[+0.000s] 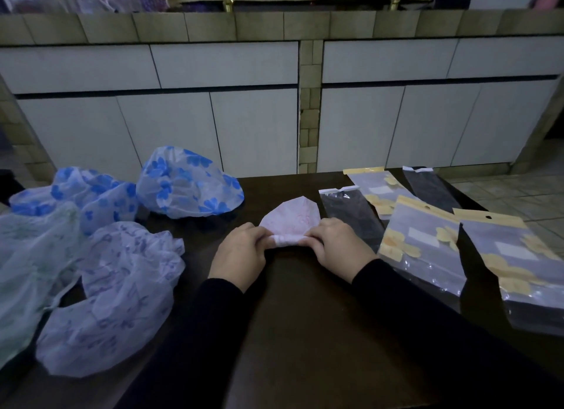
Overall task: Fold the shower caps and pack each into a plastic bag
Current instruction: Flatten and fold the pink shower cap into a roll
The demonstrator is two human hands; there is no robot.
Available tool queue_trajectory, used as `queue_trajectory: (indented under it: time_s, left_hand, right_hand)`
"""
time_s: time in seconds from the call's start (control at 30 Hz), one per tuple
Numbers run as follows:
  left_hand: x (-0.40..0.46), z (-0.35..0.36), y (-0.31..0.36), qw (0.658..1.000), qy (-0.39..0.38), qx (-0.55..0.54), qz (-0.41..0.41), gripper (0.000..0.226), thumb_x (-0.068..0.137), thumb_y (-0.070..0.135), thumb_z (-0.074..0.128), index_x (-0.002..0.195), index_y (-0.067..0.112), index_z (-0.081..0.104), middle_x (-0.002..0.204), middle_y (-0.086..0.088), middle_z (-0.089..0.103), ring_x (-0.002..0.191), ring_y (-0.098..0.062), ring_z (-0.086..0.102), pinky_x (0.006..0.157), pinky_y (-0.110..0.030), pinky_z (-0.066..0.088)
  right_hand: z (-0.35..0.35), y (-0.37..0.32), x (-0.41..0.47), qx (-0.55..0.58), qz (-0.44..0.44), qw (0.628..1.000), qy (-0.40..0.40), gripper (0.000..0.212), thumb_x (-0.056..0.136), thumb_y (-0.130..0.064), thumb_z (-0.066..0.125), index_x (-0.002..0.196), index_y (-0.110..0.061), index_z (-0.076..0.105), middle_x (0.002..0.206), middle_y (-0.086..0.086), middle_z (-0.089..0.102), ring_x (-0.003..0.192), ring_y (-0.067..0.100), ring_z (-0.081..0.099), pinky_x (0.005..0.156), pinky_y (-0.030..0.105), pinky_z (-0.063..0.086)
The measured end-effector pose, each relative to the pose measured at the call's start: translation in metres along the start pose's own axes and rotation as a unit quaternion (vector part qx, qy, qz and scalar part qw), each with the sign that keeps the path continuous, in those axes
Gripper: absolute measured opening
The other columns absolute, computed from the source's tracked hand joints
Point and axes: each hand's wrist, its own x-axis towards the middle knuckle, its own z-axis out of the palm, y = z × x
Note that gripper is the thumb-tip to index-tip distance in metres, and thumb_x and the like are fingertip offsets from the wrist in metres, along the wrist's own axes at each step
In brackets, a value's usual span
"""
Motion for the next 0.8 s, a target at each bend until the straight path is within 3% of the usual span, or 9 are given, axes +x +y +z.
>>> queue_trajectory:
  time_s: [0.13, 0.23, 0.33, 0.43, 0.57, 0.63, 0.8]
  left_hand:
    - [0.003, -0.003, 0.0, 1.0, -0.005, -0.021, -0.014, 0.021, 0.098, 0.025, 0.05, 0.108, 0.022, 0.068, 0.098, 0.005, 0.061, 0.093, -0.011, 0.056, 0.08, -0.021, 0.039]
    - [0.006, -0.004, -0.001, 0.998, -0.018, -0.043, -0.037, 0.013, 0.097, 0.027, 0.052, 0.102, 0.028, 0.064, 0.099, 0.004, 0.064, 0.092, -0.012, 0.058, 0.081, -0.025, 0.045]
    - [0.009, -0.006, -0.002, 0.997, -0.03, -0.037, -0.054, 0.007, 0.095, 0.029, 0.055, 0.093, 0.035, 0.058, 0.093, 0.004, 0.062, 0.087, -0.012, 0.058, 0.077, -0.031, 0.05]
    - [0.01, -0.006, 0.001, 0.998, -0.023, 0.001, -0.059, 0.01, 0.095, 0.028, 0.055, 0.093, 0.037, 0.058, 0.102, 0.008, 0.061, 0.094, -0.012, 0.057, 0.083, -0.033, 0.048]
    - [0.007, -0.001, 0.009, 0.995, 0.048, 0.085, 0.013, 0.021, 0.09, 0.02, 0.06, 0.103, 0.035, 0.064, 0.119, 0.009, 0.049, 0.109, -0.012, 0.044, 0.087, -0.03, 0.034]
    - [0.006, 0.002, 0.014, 0.991, 0.036, 0.114, 0.058, 0.03, 0.089, 0.018, 0.058, 0.114, 0.035, 0.061, 0.122, 0.011, 0.049, 0.111, -0.01, 0.043, 0.091, -0.029, 0.034]
    - [0.005, 0.005, 0.011, 0.998, 0.019, 0.048, 0.039, 0.033, 0.091, 0.023, 0.056, 0.123, 0.031, 0.06, 0.124, 0.013, 0.053, 0.114, -0.007, 0.044, 0.095, -0.025, 0.034]
  right_hand:
    - [-0.003, -0.004, 0.011, 0.0, 0.042, 0.999, -0.01, 0.029, 0.099, -0.036, 0.045, 0.109, -0.02, 0.068, 0.106, 0.003, 0.062, 0.103, 0.018, 0.054, 0.094, 0.032, 0.042]
    - [-0.004, -0.001, 0.017, 0.025, 0.068, 0.997, -0.017, 0.03, 0.097, -0.04, 0.048, 0.108, -0.023, 0.07, 0.107, 0.001, 0.067, 0.108, 0.019, 0.054, 0.098, 0.037, 0.04]
    - [-0.002, -0.003, 0.02, -0.024, 0.084, 0.996, -0.008, 0.032, 0.096, -0.046, 0.047, 0.112, -0.027, 0.068, 0.112, 0.002, 0.063, 0.116, 0.022, 0.046, 0.097, 0.038, 0.036]
    - [0.006, -0.006, 0.019, -0.07, 0.074, 0.994, 0.027, 0.032, 0.098, -0.043, 0.045, 0.116, -0.025, 0.064, 0.114, 0.002, 0.058, 0.114, 0.022, 0.043, 0.093, 0.037, 0.038]
    - [0.009, -0.006, 0.014, -0.023, 0.031, 0.995, 0.092, 0.03, 0.098, -0.035, 0.047, 0.12, -0.021, 0.061, 0.119, 0.002, 0.051, 0.114, 0.019, 0.041, 0.096, 0.034, 0.039]
    - [0.009, -0.008, 0.012, -0.019, -0.015, 0.995, 0.094, 0.025, 0.099, -0.025, 0.048, 0.118, -0.018, 0.063, 0.118, 0.003, 0.052, 0.112, 0.019, 0.042, 0.096, 0.035, 0.039]
    - [0.009, -0.003, 0.014, -0.009, -0.04, 0.998, 0.052, 0.027, 0.097, -0.012, 0.048, 0.117, -0.014, 0.067, 0.111, 0.006, 0.057, 0.107, 0.021, 0.049, 0.094, 0.034, 0.042]
